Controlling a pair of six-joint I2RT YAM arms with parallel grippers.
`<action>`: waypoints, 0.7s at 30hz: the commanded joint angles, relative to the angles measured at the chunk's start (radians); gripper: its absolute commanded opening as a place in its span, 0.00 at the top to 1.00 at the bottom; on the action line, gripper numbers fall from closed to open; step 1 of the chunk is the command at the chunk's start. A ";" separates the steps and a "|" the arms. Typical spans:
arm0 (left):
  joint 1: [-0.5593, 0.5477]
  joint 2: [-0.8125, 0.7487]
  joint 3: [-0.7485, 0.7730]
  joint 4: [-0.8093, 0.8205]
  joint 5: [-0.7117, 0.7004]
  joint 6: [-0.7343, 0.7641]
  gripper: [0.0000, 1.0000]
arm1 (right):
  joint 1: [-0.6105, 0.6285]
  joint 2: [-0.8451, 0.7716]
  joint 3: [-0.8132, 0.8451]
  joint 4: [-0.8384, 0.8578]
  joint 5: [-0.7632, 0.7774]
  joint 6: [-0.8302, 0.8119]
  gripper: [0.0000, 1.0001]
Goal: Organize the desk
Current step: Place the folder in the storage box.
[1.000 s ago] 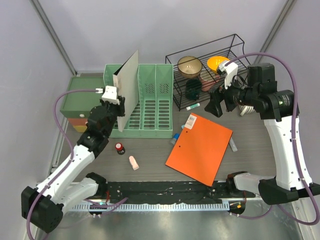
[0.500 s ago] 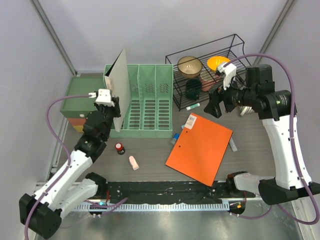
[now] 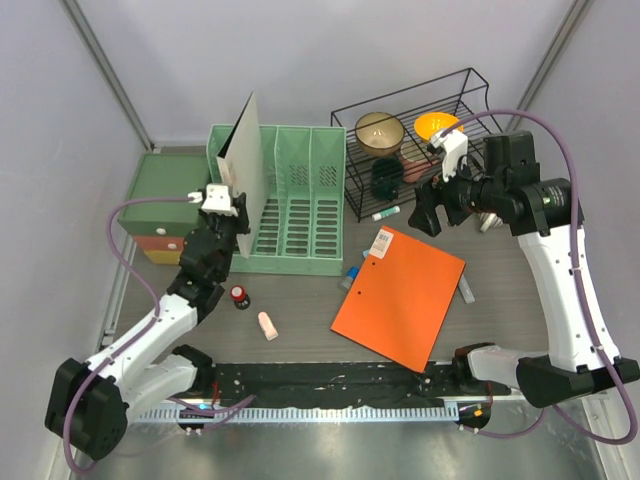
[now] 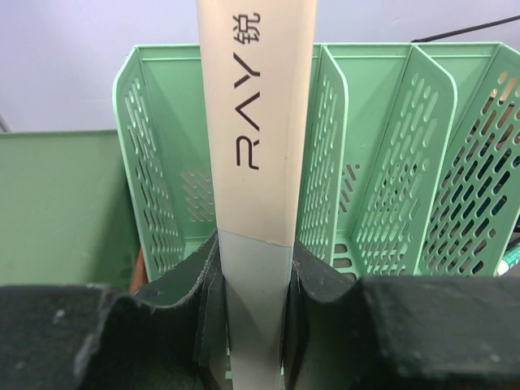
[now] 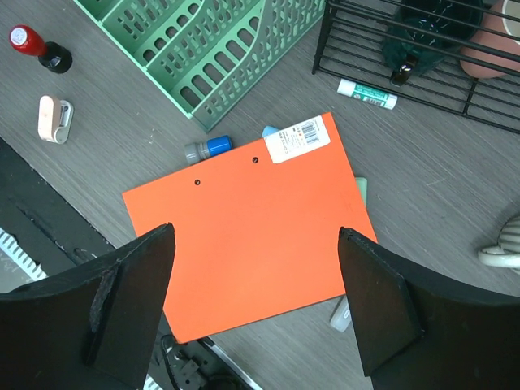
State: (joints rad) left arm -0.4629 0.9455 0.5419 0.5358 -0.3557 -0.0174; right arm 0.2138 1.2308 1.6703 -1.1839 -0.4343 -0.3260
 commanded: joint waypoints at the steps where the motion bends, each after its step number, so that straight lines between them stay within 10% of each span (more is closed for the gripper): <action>1: -0.002 0.029 0.003 0.236 0.001 0.007 1.00 | 0.002 -0.002 -0.001 0.027 0.023 0.013 0.15; 21: -0.013 -0.027 -0.007 0.240 -0.014 -0.010 1.00 | -0.001 -0.007 -0.058 0.049 0.017 0.005 0.15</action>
State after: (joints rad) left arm -0.4706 0.9508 0.5133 0.6312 -0.3668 -0.0254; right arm 0.2138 1.2327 1.6127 -1.1736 -0.4171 -0.3260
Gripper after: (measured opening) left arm 0.293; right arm 0.855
